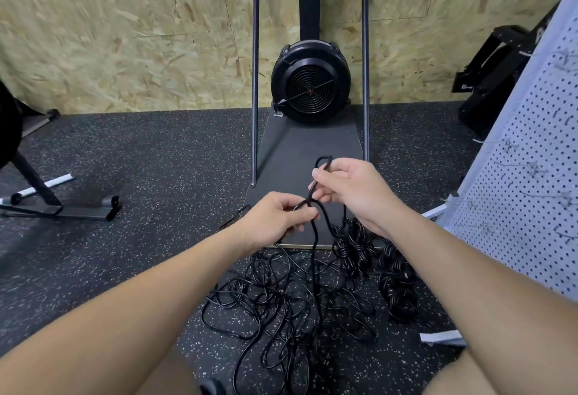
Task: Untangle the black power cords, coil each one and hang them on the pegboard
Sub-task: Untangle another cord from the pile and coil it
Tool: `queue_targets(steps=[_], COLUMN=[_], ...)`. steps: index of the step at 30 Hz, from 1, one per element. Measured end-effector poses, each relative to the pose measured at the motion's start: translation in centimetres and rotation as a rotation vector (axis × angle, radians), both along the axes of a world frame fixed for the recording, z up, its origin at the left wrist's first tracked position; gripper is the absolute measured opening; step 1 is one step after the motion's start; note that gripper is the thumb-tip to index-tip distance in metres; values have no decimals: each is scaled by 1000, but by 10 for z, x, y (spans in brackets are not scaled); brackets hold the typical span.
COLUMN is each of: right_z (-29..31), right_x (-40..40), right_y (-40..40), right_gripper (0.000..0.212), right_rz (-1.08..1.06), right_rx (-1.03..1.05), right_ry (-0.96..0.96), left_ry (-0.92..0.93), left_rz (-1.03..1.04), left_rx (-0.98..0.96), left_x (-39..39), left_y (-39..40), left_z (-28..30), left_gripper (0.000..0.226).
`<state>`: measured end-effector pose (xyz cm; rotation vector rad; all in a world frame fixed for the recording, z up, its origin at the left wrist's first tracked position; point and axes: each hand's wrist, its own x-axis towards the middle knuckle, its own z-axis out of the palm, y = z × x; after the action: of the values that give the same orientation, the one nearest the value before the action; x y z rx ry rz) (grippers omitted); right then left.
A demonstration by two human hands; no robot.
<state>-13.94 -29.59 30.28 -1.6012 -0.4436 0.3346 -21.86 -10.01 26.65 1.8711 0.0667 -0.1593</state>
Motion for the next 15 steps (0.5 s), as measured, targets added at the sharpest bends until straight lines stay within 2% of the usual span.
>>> queue_targets(steps=[2, 6, 8, 12, 15], right_z=[-4, -25, -37, -56, -63], right_x=[3, -1, -4, -10, -13], right_y=[-5, -8, -4, 5, 8], right_gripper=[21, 12, 16, 24, 23], right_rz=[-4, 218, 307, 474, 491], right_rx=[-194, -563, -740, -717, -696], right_ry=[-72, -120, -212, 2, 37], left_ry=[-46, -136, -168, -201, -189], left_rz=[66, 167, 193, 208, 225], left_rx=[-13, -66, -147, -257, -273], left_x=[3, 9, 13, 18, 20], left_y=[2, 4, 3, 2, 3], left_z=[2, 17, 23, 25, 23], left_gripper=[24, 32, 33, 30, 29])
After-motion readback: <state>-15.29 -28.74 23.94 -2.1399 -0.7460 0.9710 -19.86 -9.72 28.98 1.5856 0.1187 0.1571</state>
